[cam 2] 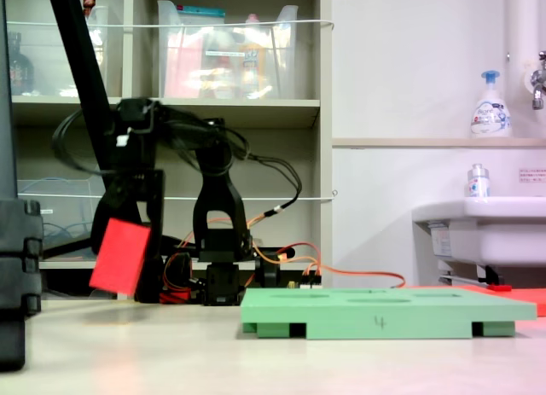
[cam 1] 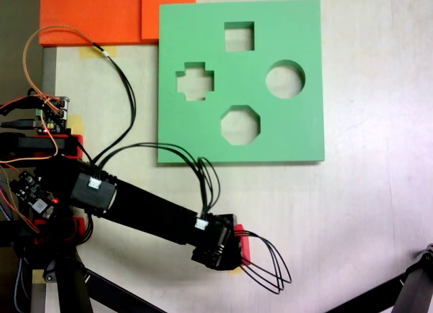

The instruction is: Put the square block into the corresponding hole

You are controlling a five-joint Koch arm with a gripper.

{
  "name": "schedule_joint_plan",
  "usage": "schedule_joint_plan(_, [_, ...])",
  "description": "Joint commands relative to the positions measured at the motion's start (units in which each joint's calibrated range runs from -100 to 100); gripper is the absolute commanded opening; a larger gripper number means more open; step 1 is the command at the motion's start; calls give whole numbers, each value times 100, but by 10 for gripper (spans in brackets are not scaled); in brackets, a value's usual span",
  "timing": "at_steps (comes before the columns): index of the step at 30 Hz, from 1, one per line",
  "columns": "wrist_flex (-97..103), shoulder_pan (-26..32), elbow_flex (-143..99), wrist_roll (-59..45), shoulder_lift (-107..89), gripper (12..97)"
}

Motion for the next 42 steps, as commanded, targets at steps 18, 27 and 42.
schedule_joint_plan(18, [-431, 2422, 177, 2969, -2079, 293])
schedule_joint_plan(27, [-431, 3214, 805, 4054, -1143, 293])
schedule_joint_plan(42, [-431, 3683, 3786, 4464, 2153, 289])
